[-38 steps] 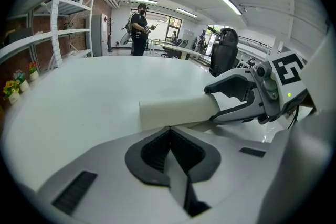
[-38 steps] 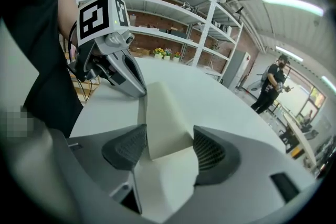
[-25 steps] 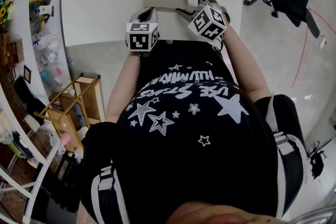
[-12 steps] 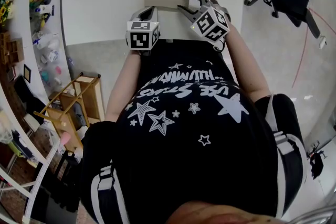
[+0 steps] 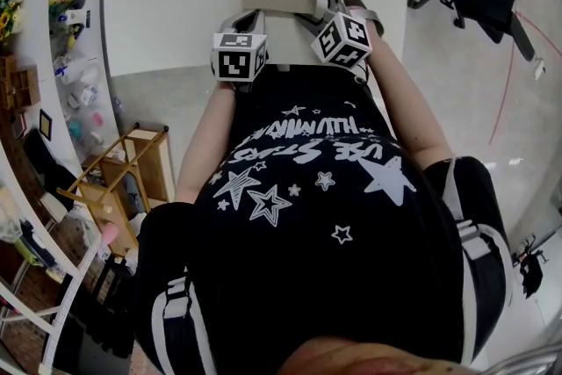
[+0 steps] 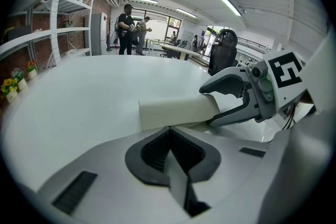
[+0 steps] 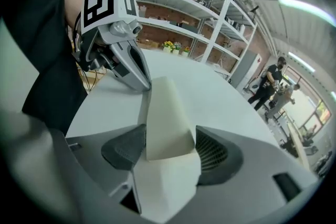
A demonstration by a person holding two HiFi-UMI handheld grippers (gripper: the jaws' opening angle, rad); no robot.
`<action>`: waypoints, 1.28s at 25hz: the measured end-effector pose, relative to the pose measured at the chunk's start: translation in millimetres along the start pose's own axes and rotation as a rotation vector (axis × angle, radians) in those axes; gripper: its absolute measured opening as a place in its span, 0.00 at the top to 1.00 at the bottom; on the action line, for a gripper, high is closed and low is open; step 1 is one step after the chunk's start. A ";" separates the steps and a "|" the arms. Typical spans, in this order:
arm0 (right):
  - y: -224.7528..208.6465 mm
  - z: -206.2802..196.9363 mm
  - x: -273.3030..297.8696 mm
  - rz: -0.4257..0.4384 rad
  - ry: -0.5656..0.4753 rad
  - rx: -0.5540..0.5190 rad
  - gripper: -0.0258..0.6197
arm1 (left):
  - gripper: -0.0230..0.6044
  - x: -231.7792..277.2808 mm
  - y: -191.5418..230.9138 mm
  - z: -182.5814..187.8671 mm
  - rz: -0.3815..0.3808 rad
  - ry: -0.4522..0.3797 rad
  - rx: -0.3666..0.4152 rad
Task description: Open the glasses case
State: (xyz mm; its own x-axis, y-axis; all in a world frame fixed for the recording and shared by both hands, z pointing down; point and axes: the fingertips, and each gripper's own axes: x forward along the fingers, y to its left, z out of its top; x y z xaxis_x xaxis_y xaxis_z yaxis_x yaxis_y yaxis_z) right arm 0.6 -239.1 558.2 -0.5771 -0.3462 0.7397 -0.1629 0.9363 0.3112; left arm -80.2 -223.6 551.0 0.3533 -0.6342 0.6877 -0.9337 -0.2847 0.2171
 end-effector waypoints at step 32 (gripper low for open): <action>-6.0 2.7 -1.1 0.231 0.009 0.081 0.52 | 0.94 2.7 -7.0 3.1 -0.044 0.010 0.037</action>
State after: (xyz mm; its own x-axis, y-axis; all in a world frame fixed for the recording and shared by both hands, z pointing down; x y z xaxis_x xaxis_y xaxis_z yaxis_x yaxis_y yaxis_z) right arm 0.1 -244.1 553.9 -0.5991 -0.1229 0.7912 -0.0915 0.9922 0.0849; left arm -72.5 -225.5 549.2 0.3930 -0.6132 0.6852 -0.9145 -0.3388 0.2213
